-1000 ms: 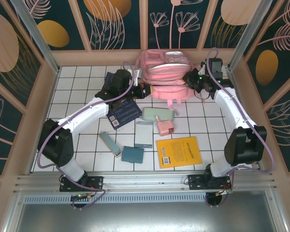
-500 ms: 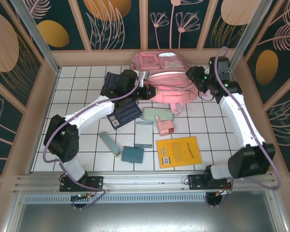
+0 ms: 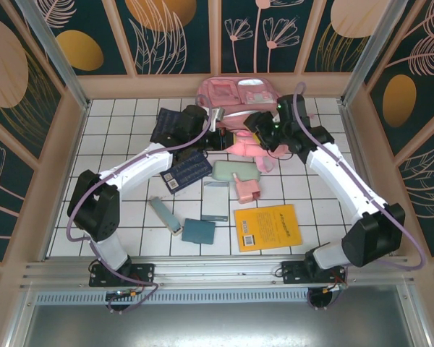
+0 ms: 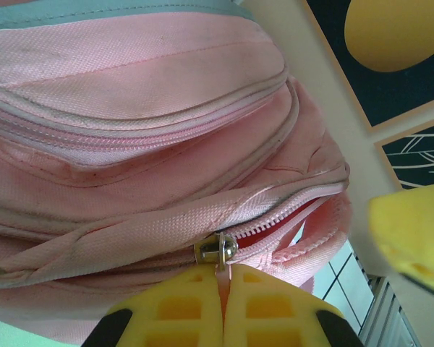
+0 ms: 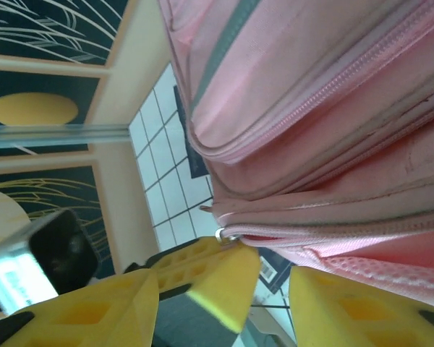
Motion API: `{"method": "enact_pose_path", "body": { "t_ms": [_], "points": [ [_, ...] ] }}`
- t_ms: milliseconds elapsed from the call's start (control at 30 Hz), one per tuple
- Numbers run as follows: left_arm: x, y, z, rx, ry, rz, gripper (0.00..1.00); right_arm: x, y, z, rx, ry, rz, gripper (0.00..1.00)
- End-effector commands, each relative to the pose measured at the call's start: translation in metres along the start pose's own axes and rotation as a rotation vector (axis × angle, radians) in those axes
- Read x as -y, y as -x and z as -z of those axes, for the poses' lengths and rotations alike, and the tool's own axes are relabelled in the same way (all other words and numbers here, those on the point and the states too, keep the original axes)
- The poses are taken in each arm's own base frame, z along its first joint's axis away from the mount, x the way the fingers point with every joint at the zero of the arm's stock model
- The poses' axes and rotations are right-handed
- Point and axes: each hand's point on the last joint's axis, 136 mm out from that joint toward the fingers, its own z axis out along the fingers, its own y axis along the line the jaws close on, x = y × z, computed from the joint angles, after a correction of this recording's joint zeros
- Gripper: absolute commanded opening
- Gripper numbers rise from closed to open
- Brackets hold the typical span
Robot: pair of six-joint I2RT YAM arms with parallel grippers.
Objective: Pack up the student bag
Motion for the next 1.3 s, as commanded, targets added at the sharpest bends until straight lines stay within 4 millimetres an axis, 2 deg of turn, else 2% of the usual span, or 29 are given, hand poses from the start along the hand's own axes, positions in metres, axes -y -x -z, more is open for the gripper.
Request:
{"method": "enact_pose_path", "body": {
  "t_ms": [0, 200, 333, 400, 633, 833, 1267],
  "points": [
    [0.029, 0.028, 0.011, 0.085, -0.069, -0.050, 0.00, 0.000, -0.004, -0.014, -0.027, 0.031, -0.062, 0.52],
    [0.028, 0.024, 0.010, 0.074, -0.070, -0.057, 0.00, 0.015, 0.000, -0.040, -0.038, -0.008, -0.093, 0.51],
    [0.028, 0.021, 0.007, 0.062, -0.073, -0.063, 0.00, 0.019, 0.004, -0.055, -0.036, -0.016, -0.114, 0.47],
    [0.027, 0.020, 0.007, 0.060, -0.070, -0.068, 0.00, 0.018, 0.007, -0.061, -0.033, -0.019, -0.116, 0.40],
    [0.022, 0.021, 0.011, 0.064, -0.025, -0.100, 0.00, 0.032, 0.018, -0.068, 0.012, -0.062, -0.117, 0.01],
    [0.005, 0.020, 0.014, 0.062, 0.074, -0.134, 0.00, 0.047, 0.028, -0.057, 0.064, -0.086, -0.123, 0.00],
    [-0.036, 0.033, 0.026, 0.083, 0.184, -0.112, 0.02, 0.060, 0.049, -0.025, 0.132, -0.102, -0.106, 0.00]
  ]
}}
